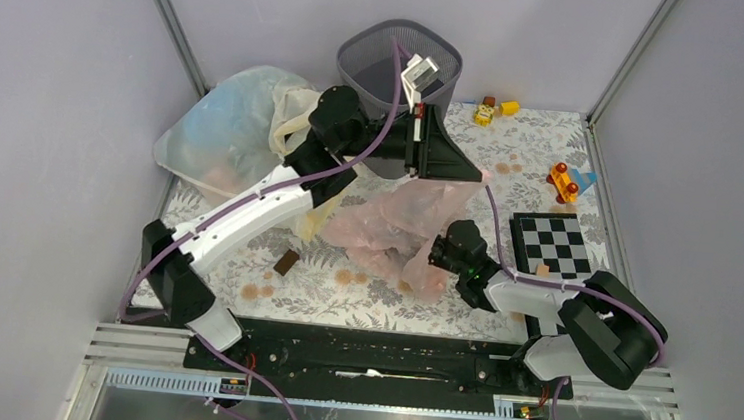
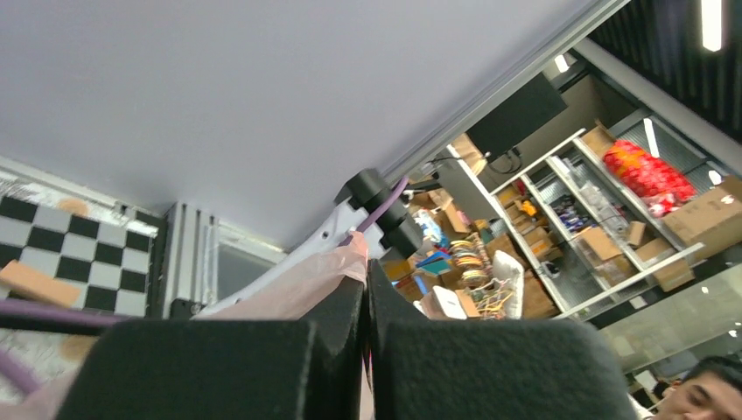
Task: Put the trash bags into the trash bin
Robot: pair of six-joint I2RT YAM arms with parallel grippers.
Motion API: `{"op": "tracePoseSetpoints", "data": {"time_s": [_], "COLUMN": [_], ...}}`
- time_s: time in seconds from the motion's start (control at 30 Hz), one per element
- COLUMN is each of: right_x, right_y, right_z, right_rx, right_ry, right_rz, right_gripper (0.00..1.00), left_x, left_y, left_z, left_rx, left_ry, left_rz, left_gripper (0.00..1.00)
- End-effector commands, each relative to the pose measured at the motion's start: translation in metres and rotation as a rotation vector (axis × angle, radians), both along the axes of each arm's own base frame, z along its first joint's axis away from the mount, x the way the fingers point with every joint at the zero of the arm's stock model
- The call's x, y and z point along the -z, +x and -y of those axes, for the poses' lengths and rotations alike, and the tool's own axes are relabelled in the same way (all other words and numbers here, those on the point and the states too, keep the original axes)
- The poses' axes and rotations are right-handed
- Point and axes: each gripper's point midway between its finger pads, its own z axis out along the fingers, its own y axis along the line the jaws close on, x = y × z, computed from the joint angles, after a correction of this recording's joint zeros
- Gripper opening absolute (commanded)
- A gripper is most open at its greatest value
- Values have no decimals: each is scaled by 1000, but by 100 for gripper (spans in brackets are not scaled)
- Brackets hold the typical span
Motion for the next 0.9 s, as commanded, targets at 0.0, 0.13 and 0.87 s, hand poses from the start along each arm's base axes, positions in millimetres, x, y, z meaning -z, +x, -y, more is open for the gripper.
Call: {"op": "tracePoseSetpoints", "data": {"time_s": [0.0,0.13,0.87], "right_x": [-28,-8,33], "right_y": [1,9,93], "right_z": [-19,-20,148], "right_rx": [-33,-5,1010], "right_ry": [60,-18,-555], "right_rz": [28,-24,-79], "right_gripper": [0,0,0], "left_x": [-72,-121,-74], "left_y": [-23,-30,8], "left_z": [-14,-26,-104], "left_rx": [67,57,-373], "left_ry": [-185,-282,-4], "left_rz": [94,119,182], "left_gripper": [0,0,0]}}
